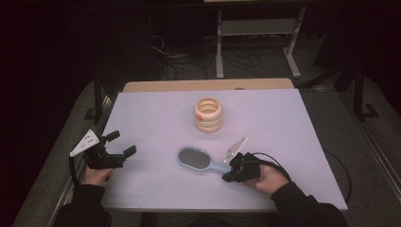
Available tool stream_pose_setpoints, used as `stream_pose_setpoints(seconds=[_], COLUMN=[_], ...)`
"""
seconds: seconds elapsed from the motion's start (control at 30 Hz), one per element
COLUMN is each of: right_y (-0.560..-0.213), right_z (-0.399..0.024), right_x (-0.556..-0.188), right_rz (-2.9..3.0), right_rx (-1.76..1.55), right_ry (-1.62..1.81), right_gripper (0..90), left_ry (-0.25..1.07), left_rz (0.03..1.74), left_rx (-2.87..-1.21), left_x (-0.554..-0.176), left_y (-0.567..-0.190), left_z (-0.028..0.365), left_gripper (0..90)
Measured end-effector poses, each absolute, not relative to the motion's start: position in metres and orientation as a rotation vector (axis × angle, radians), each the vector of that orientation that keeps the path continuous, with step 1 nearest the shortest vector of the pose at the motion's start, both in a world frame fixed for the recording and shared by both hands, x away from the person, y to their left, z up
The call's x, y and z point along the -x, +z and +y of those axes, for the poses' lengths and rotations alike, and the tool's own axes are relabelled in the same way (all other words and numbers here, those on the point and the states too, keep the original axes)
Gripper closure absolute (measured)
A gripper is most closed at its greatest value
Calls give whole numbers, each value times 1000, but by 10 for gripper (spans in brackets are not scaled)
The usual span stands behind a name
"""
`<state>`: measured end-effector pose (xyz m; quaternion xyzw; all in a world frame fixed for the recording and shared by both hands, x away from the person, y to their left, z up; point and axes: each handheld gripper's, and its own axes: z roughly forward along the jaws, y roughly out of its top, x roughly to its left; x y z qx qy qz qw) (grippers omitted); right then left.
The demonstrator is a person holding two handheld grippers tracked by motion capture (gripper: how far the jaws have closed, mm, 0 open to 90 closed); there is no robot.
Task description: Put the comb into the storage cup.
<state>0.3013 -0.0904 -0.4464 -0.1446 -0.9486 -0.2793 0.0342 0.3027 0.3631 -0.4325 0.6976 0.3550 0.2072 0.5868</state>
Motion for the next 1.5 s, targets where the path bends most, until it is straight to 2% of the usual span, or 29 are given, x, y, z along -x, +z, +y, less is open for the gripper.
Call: stream_pose_setpoints(seconds=[1.5], right_y=[-439], right_z=[-119], right_x=[-319], right_rz=[-2975], right_rx=[603], right_ry=[-880], right_gripper=[886], left_ry=[479], left_rz=[827], left_rx=[-1630], left_x=[-303], left_y=[-433], left_z=[363], left_gripper=[0])
